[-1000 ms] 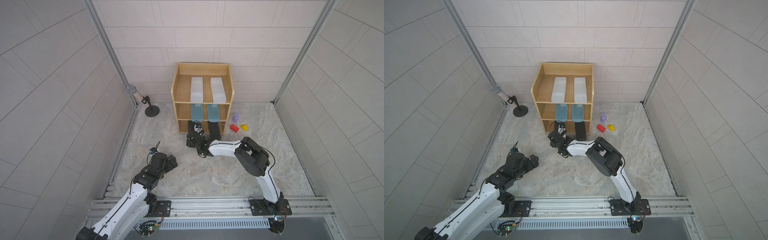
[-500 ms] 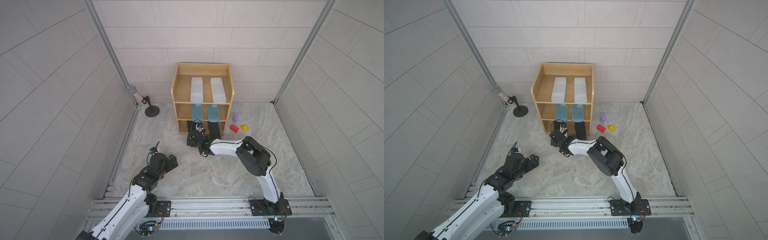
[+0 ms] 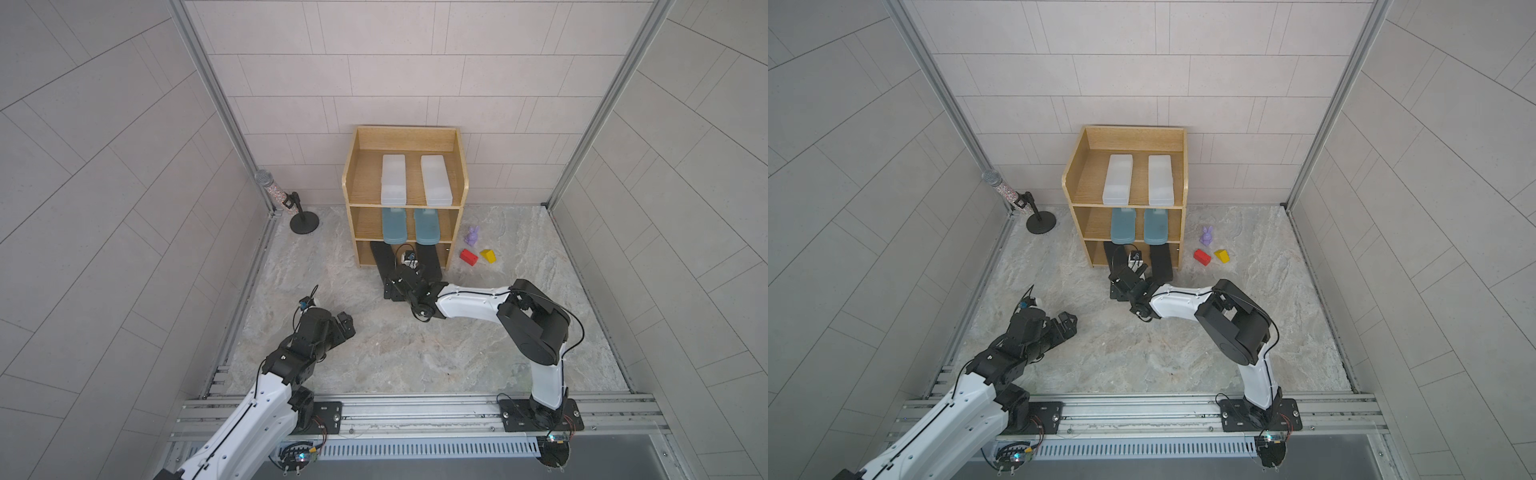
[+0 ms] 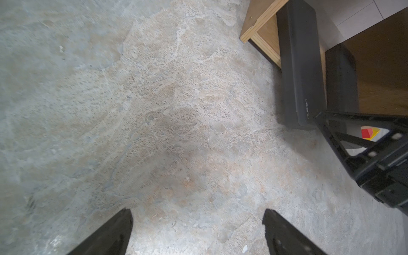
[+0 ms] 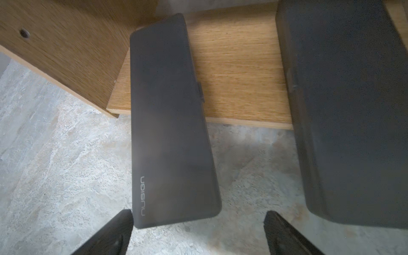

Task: Place the pencil cases on the shelf according to color
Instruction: Place the pencil case on the shelf.

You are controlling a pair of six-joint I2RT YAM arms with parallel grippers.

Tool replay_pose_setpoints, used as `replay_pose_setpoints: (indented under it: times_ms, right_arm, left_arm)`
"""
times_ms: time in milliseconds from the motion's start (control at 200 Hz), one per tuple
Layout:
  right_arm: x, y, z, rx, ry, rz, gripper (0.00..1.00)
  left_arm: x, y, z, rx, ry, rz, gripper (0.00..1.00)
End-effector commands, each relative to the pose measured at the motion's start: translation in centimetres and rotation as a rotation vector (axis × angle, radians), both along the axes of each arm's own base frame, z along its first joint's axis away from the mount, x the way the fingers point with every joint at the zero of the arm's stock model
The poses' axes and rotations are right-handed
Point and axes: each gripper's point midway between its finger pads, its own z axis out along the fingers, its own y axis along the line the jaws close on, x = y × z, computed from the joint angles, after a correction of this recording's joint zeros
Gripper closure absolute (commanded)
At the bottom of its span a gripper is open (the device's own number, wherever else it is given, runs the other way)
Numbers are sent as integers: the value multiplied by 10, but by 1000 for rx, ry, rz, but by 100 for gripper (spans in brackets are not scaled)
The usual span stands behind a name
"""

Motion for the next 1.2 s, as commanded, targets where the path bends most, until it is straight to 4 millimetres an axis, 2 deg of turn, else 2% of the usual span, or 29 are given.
replay_pose_setpoints:
  times_ms: [0,30,40,55,155,305,450,735,996,1196]
  right_arm:
    - [-12,-5,15,-25,-18,18,6]
    - [-15,-8,16,-32,-25,16,8]
    - [-16,-8,17,-34,-27,17,9]
    - [-19,-9,17,-39,-30,20,10]
    - [-30,-12,20,-34,-44,40,23]
    - [-41,-10,12,-16,-8,78,54]
    - [-40,6,-2,-19,33,133,64]
    - [-17,24,-25,-2,71,139,67]
    - [13,39,-23,24,41,131,66]
    - [26,52,-25,43,38,143,66]
  left_arm:
    - [-3,2,0,11,6,-3,0]
    - [-3,3,0,12,6,-3,0]
    - [1,1,9,6,-13,-2,0]
    - [2,1,11,3,-18,-3,0]
    - [2,2,12,7,-23,-1,0]
    - [3,2,12,9,-21,5,0]
    - [4,4,11,15,-23,10,0]
    - [4,4,9,20,-14,13,0]
    - [4,5,8,33,-14,11,0]
    - [5,6,7,39,-12,12,0]
